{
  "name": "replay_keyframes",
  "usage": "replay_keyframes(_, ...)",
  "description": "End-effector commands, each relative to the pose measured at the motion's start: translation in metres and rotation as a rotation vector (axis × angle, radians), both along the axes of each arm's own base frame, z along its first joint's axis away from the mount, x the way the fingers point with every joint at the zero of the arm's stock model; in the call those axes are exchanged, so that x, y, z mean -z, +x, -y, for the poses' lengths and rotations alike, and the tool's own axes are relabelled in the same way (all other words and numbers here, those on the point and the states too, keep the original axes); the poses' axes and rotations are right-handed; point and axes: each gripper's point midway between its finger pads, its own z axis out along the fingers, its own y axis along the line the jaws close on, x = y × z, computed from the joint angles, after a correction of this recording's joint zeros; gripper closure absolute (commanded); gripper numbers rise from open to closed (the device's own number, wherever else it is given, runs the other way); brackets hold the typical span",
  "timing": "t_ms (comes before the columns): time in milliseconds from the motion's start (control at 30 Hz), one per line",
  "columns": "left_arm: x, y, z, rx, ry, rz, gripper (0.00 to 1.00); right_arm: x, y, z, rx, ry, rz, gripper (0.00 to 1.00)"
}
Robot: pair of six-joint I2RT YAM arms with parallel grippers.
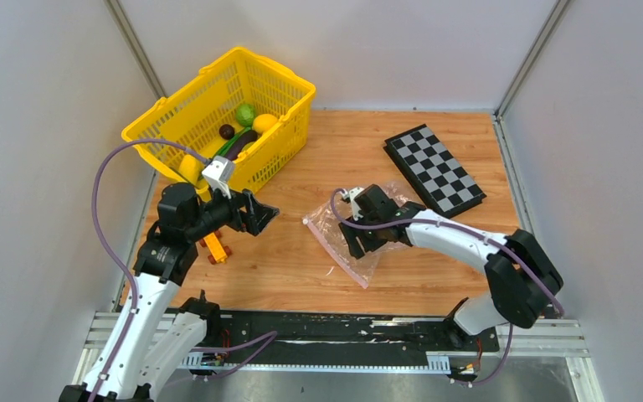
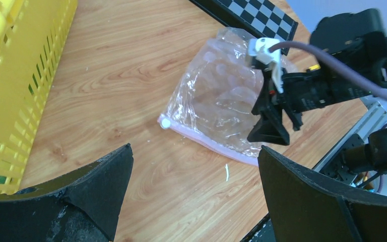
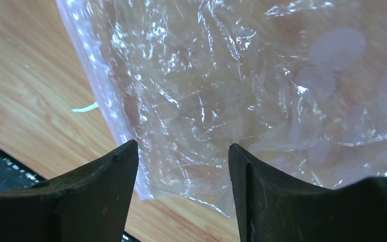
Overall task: Place the food in the zip-top bag and seal the zipper
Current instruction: Pick up the zipper food storage bag at the center of the board.
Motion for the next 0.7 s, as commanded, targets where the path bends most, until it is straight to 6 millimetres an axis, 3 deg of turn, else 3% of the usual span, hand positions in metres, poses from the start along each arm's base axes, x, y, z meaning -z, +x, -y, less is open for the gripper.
replay_keyframes(0,-0.006,0.001,-0.002,-0.010,0.015,0.036,0.01,-0.046,0.007,-0.020,-0.037,0.158,0.104,0.35)
replay_keyframes(133,-0.003,0.002,-0.001,-0.011,0.012,0.026,0.02,-0.079,0.011,-0.050,-0.085,0.311,0.169,0.37)
replay_keyframes(233,-0.002,-0.001,-0.002,-0.019,0.008,0.019,0.03,-0.084,0.012,-0.066,-0.112,0.334,0.197,0.36)
replay_keyframes(367,0.000,-0.005,-0.005,-0.037,0.007,0.017,0.03,-0.070,0.008,-0.075,-0.169,0.283,0.234,0.36)
replay_keyframes(567,0.010,-0.012,-0.007,-0.047,-0.002,-0.003,0.04,-0.042,-0.005,-0.067,-0.251,0.243,0.271,0.35)
replay_keyframes(667,0.013,-0.012,-0.007,-0.053,-0.009,-0.007,0.05,-0.034,-0.010,-0.068,-0.304,0.203,0.370,0.31)
